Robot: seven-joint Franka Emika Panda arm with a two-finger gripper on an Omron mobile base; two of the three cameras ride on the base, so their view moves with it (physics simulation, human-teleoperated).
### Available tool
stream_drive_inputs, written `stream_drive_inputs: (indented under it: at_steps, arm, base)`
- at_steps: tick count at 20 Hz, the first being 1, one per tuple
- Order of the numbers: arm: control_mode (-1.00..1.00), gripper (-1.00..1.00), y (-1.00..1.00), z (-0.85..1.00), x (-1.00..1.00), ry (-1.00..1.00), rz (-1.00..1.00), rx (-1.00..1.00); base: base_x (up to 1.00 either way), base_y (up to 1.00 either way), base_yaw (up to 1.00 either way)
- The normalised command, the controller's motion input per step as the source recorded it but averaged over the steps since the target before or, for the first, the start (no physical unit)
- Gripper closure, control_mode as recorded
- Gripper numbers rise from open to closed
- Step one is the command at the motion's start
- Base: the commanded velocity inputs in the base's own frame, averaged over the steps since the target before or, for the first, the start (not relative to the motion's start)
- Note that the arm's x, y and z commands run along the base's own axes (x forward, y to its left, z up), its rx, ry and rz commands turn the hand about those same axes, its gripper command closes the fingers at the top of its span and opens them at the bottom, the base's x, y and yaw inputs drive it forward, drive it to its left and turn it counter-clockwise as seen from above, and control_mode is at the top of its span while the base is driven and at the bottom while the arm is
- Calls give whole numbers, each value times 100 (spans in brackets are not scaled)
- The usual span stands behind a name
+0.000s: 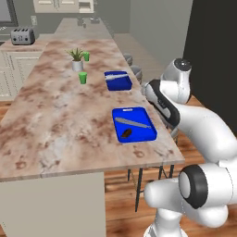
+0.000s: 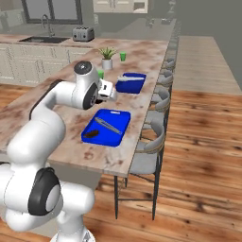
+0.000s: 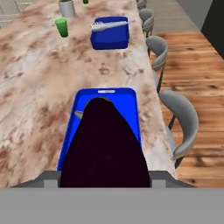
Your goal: Gather the eggplant and sweet potato from the fridge and place them on a tray on the dining counter. Then gather the steak and chicken drumstick from the fridge and place them on the other tray.
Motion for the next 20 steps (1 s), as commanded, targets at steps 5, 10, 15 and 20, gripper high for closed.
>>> stream_drive_inputs:
  at_steps: [5, 10, 15, 20]
  arm:
    - [-100, 100, 0, -35, 16, 9, -3, 0]
    - [-100, 100, 0, -40, 36, 2, -2, 0]
    - [-100, 100, 0, -25, 50, 0, 0, 0]
    - [-100, 100, 0, -39, 34, 0, 0, 0]
  base:
    - [0, 0, 0]
    - [0, 0, 0]
    - [0, 0, 0]
    - [0, 0, 0]
